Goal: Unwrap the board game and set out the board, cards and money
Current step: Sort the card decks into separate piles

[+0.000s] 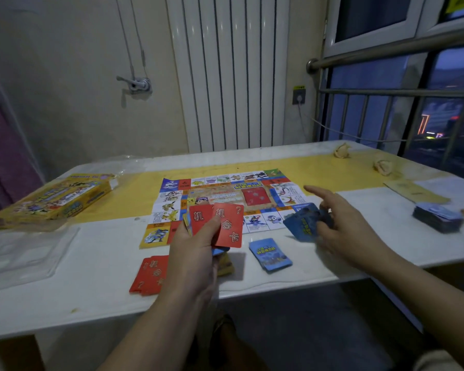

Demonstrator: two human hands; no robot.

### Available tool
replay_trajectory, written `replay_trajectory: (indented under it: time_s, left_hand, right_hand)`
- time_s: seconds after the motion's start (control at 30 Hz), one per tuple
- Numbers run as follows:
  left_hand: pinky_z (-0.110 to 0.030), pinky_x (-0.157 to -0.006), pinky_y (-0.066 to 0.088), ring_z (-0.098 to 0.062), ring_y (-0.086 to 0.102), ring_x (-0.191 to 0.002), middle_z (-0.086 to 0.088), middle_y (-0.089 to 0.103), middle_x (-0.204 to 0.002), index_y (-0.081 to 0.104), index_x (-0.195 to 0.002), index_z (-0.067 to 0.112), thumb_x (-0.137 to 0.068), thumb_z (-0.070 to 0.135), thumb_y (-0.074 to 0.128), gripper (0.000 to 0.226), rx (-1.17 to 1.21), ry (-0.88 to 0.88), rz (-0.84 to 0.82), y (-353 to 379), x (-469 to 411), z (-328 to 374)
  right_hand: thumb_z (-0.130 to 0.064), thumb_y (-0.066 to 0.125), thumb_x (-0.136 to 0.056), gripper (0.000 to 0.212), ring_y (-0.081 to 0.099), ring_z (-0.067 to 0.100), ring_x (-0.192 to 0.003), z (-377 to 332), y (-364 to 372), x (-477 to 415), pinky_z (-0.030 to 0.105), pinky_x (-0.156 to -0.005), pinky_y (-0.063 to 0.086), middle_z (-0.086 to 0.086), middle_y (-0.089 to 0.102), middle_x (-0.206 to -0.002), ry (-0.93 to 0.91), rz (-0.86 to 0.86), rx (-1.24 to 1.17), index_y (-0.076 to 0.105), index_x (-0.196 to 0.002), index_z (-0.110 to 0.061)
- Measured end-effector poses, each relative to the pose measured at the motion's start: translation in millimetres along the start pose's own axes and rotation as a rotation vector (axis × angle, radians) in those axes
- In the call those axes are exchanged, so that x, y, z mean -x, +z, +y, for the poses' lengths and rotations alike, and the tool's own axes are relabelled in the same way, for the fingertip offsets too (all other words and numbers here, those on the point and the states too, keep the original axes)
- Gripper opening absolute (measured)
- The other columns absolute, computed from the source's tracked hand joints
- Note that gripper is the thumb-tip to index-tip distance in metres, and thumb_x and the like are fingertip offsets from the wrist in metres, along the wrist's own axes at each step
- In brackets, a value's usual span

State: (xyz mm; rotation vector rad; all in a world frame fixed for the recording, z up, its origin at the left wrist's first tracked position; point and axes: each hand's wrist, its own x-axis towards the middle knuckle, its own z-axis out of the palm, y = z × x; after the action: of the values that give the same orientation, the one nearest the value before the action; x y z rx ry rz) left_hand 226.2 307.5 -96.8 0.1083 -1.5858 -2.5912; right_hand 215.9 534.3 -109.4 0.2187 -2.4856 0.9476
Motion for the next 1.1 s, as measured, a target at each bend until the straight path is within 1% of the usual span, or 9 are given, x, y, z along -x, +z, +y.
replay_trajectory:
  time_s: [0.2, 0.3, 0.43, 0.57, 0.63, 0.8, 0.93, 1.0, 1.1]
  left_hand:
    - [-0.034, -0.072, 0.045, -0.002, 0.064, -0.05, 0.01, 0.069, -0.058, 0.055, -0.094, 0.024, -0.09, 0.012, 0.06, 0.014, -0.056, -0.01, -0.029, 13, 2, -5]
    - [-0.034, -0.072, 0.047, -0.002, 0.065, -0.051, 0.01, 0.07, -0.059, 0.055, -0.095, 0.024, -0.09, 0.013, 0.061, 0.013, -0.048, -0.019, -0.027, 12, 1, -5]
    - [-0.026, -0.054, 0.051, -0.004, 0.068, -0.057, 0.009, 0.072, -0.065, 0.057, -0.1, 0.021, -0.087, 0.009, 0.061, 0.018, -0.025, -0.026, -0.019, 4, 0, -3]
    - [-0.021, -0.043, 0.052, -0.004, 0.066, -0.053, 0.008, 0.07, -0.062, 0.059, -0.092, 0.019, -0.085, 0.001, 0.06, 0.019, 0.047, -0.038, 0.046, -5, -2, 2]
    - [-0.022, -0.043, 0.052, -0.005, 0.065, -0.05, 0.005, 0.069, -0.06, 0.058, -0.092, 0.016, -0.085, -0.001, 0.058, 0.019, 0.078, -0.063, 0.067, -6, -2, 2]
    - [-0.029, -0.056, 0.05, -0.005, 0.066, -0.054, -0.002, 0.068, -0.079, 0.059, -0.105, 0.014, -0.085, 0.0, 0.059, 0.024, 0.07, -0.086, 0.082, -7, 3, 1]
    - [-0.025, -0.045, 0.053, -0.008, 0.068, -0.054, 0.003, 0.072, -0.066, 0.059, -0.104, 0.014, -0.084, 0.001, 0.062, 0.023, 0.038, -0.098, 0.011, -11, 7, 1]
    - [-0.024, -0.044, 0.053, -0.01, 0.068, -0.055, 0.003, 0.072, -0.066, 0.059, -0.1, 0.016, -0.084, 0.002, 0.062, 0.021, 0.021, -0.103, -0.048, -8, 11, 1]
    - [-0.021, -0.044, 0.05, -0.013, 0.07, -0.06, -0.003, 0.074, -0.073, 0.062, -0.1, 0.014, -0.084, 0.001, 0.06, 0.02, 0.008, -0.089, -0.127, -2, 18, -1]
  right_hand:
    - [-0.011, 0.057, -0.085, 0.015, 0.057, 0.024, -0.092, 2, -15, 4, 0.015, -0.06, 0.033, -0.009, 0.047, -0.083, -0.032, -0.229, 0.354, 0.061, -0.095, -0.022]
    - [-0.026, 0.046, -0.096, 0.038, 0.055, 0.024, -0.107, -9, -13, 4, 0.03, -0.077, 0.04, 0.002, 0.059, -0.118, 0.023, -0.307, 0.521, 0.044, -0.134, -0.025]
    - [-0.022, 0.037, -0.099, 0.044, 0.054, 0.027, -0.11, -21, -10, -1, 0.032, -0.076, 0.038, 0.007, 0.054, -0.131, 0.029, -0.423, 0.716, 0.028, -0.141, -0.028]
    - [-0.012, 0.044, -0.096, 0.049, 0.056, 0.013, -0.079, -38, -3, -8, 0.026, -0.063, 0.042, -0.005, 0.055, -0.1, 0.185, -0.369, 0.138, 0.031, -0.141, -0.025]
    - [-0.01, 0.049, -0.094, 0.044, 0.056, 0.01, -0.079, -49, 12, -8, 0.022, -0.062, 0.044, -0.008, 0.052, -0.098, 0.241, -0.343, -0.045, 0.04, -0.135, -0.024]
    - [-0.023, 0.057, -0.091, 0.037, 0.054, 0.015, -0.106, -55, 42, 2, 0.03, -0.088, 0.047, -0.002, 0.055, -0.121, 0.232, -0.33, 0.104, 0.049, -0.128, -0.024]
    - [-0.045, 0.06, -0.087, 0.045, 0.041, 0.015, -0.121, -49, 44, 5, 0.031, -0.099, 0.033, -0.007, 0.048, -0.127, 0.082, -0.153, 0.374, 0.052, -0.129, -0.03]
    - [-0.045, 0.061, -0.086, 0.043, 0.053, 0.013, -0.109, -59, 42, 5, 0.031, -0.094, 0.044, -0.008, 0.054, -0.114, 0.107, -0.094, -0.008, 0.056, -0.125, -0.027]
    - [-0.04, 0.067, -0.082, 0.037, 0.067, 0.011, -0.086, -79, 42, 2, 0.029, -0.078, 0.057, -0.001, 0.068, -0.098, 0.2, -0.279, -0.436, 0.062, -0.114, -0.021]
